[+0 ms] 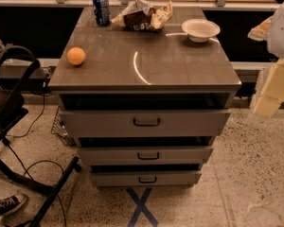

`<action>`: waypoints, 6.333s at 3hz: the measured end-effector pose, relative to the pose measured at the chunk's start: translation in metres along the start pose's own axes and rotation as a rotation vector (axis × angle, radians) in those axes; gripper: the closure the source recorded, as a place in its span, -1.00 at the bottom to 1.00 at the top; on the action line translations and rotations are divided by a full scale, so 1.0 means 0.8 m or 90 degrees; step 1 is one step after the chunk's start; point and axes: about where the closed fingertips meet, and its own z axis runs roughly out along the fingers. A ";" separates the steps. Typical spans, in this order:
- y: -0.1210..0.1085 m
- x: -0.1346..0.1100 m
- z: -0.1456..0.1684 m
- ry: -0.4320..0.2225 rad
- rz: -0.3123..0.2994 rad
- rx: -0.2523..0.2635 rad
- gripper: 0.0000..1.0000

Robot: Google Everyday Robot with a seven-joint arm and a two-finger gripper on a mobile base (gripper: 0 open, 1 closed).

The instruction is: Open middle drawer

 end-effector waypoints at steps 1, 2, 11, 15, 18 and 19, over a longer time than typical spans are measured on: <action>0.000 0.000 0.000 0.000 0.000 0.000 -1.00; 0.006 -0.006 0.008 0.001 -0.013 0.003 -1.00; 0.221 -0.026 0.582 -0.036 -0.138 -0.115 -1.00; 0.170 -0.049 0.702 -0.038 -0.142 -0.103 -1.00; 0.164 -0.056 0.742 -0.029 -0.166 -0.095 -1.00; 0.166 -0.066 0.752 -0.020 -0.181 -0.102 -1.00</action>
Offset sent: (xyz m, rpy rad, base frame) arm -0.0025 0.0161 -0.0227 -0.0225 0.0012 0.0497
